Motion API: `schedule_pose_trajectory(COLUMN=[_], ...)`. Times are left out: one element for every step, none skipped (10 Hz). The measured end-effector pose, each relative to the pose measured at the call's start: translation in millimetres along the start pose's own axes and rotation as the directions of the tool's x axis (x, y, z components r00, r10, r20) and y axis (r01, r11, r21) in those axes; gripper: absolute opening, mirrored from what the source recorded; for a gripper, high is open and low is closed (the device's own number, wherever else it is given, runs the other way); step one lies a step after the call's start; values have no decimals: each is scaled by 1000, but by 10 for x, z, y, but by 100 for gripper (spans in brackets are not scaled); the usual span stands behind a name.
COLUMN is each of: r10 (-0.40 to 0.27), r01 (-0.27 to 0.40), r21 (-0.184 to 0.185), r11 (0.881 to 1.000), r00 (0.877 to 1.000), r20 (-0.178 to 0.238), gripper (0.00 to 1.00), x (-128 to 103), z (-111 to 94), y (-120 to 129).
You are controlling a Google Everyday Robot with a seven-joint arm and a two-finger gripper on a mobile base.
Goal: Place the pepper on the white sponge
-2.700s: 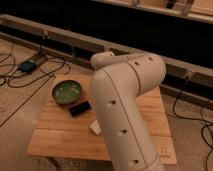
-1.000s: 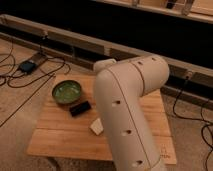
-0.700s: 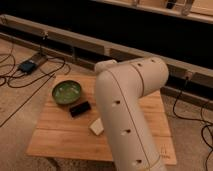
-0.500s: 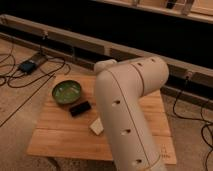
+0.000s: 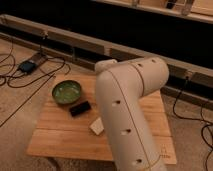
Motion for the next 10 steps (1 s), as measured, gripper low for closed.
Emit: schedule_pose_trajectory(r10=[-4, -5, -5, -15, -19, -23, -31, -34, -35, -36], r01=[4, 5, 5, 14, 19, 22, 29, 32, 32, 32], r21=[2, 3, 3, 11, 19, 25, 33, 33, 35, 36], r11=[1000, 1000, 1000, 1000, 1000, 999, 999, 999, 999, 999], r00=[1000, 1000, 1000, 1000, 999, 999, 997, 997, 995, 995], r20=[-1, -1, 0, 9, 28, 43, 63, 76, 89, 94], gripper=[0, 0, 0, 0, 0, 0, 0, 0, 0, 0], x=[-10, -12, -10, 10, 46, 89, 99, 104, 110, 115], z=[-10, -27, -30, -58, -156, -272, -408, -462, -502, -491], y=[12, 13, 12, 25, 70, 117, 171, 192, 182, 170])
